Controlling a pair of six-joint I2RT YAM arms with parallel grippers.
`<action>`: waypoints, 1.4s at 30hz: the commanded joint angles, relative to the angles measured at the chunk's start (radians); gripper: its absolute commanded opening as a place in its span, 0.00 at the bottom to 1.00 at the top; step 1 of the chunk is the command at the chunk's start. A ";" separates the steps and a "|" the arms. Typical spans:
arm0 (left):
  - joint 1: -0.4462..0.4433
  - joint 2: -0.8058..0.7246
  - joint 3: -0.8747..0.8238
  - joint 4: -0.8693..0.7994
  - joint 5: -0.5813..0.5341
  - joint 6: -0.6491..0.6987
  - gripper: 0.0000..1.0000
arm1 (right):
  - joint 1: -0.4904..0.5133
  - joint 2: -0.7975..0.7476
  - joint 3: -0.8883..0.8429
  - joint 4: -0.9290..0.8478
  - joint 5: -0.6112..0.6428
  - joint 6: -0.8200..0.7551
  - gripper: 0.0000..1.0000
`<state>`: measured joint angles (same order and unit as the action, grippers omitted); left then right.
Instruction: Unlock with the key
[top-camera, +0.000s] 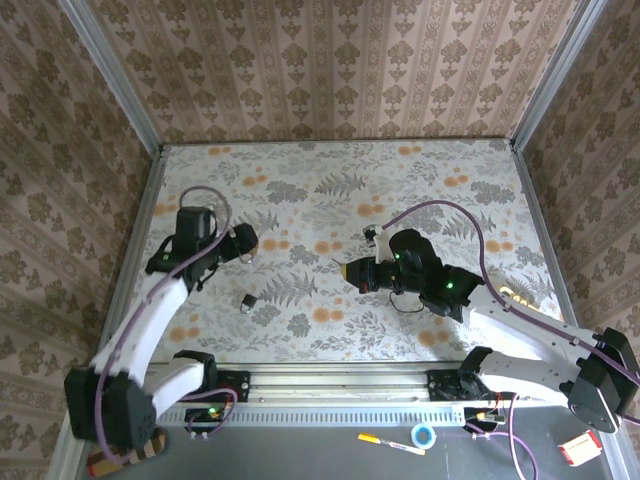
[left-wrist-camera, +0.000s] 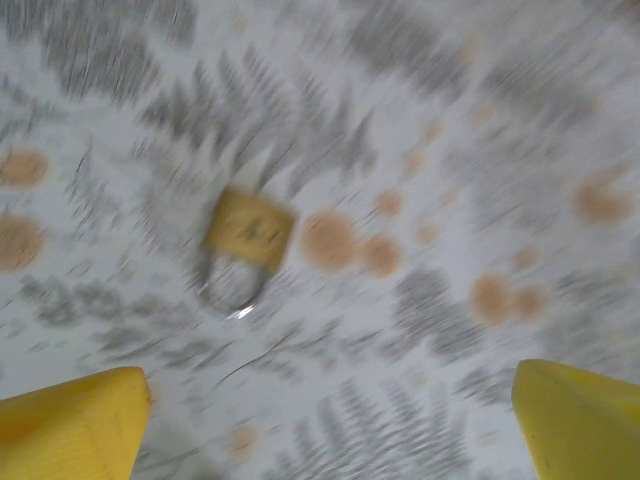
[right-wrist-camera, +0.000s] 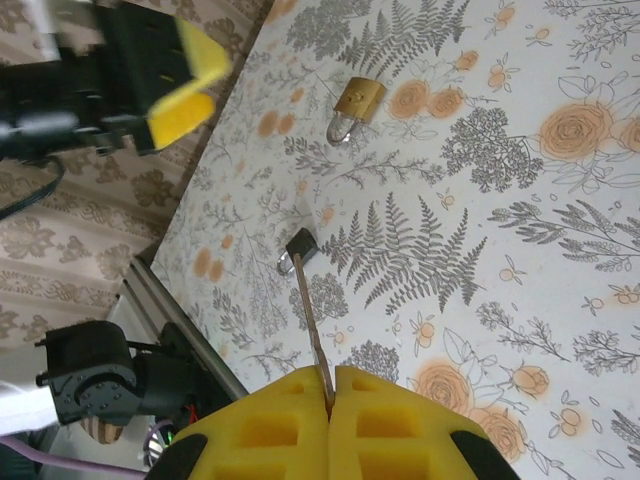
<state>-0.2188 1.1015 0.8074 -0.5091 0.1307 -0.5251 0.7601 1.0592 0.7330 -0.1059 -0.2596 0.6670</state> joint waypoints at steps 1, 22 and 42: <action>0.009 0.145 0.083 -0.167 0.036 0.215 0.93 | 0.001 -0.005 0.045 -0.066 0.026 -0.040 0.00; -0.078 0.780 0.500 -0.278 -0.224 0.377 0.87 | -0.020 -0.035 -0.037 -0.023 -0.006 -0.027 0.00; -0.064 0.866 0.505 -0.261 -0.258 0.367 0.64 | -0.037 -0.054 -0.075 -0.014 -0.006 -0.024 0.00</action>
<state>-0.2989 1.9537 1.3342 -0.7639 -0.1131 -0.1616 0.7307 1.0298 0.6765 -0.1318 -0.2619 0.6498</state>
